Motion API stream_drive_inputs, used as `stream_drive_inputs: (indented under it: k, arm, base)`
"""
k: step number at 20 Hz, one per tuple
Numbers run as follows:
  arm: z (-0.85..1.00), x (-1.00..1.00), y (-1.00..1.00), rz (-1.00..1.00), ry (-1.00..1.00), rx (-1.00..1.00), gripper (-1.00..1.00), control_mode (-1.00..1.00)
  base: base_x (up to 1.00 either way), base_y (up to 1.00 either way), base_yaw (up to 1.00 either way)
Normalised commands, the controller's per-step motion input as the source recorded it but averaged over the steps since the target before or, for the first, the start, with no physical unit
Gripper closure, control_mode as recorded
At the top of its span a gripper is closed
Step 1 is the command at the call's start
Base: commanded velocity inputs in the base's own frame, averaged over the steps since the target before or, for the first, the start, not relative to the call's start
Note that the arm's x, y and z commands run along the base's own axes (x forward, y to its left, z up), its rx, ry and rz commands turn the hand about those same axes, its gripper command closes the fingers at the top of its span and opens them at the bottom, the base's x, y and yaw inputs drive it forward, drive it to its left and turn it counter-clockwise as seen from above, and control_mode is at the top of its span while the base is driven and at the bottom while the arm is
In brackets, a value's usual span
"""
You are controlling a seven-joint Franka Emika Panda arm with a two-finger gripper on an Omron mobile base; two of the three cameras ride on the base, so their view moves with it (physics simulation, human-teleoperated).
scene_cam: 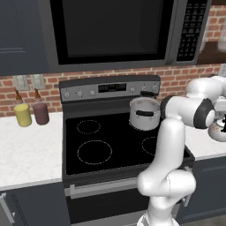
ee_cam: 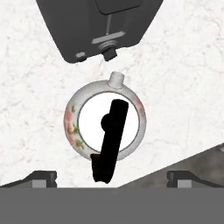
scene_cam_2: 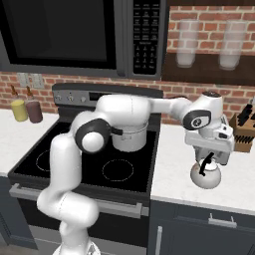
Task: Pick the kettle from the counter and place it on a stove burner. Then turn the burner on.
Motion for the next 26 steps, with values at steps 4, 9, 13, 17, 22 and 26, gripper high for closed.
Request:
stream_drive_inputs:
  k: [4,9,13,17,22,26]
  arm:
    - [-0.19,0.00,-0.24,-0.03,0.00,0.02,-1.00,-1.00]
    - [-0.01,0.00,0.00,0.00,0.01,0.00,-1.00,-1.00]
    - [0.00,-0.02,0.15,0.00,0.00,0.00,-1.00,-1.00]
    - [-0.05,0.00,0.11,0.00,0.02,0.00,-1.00,-1.00]
    - [-0.26,0.00,0.14,0.00,0.05,0.00,-1.00,-1.00]
    - [-0.24,0.00,0.12,0.00,0.00,0.00,-1.00,-1.00]
  base:
    - [0.00,0.00,0.00]
    - [0.00,0.00,0.00]
    - [0.00,0.00,0.00]
    - [0.00,0.00,0.00]
    - [0.00,0.00,0.00]
    - [0.00,0.00,0.00]
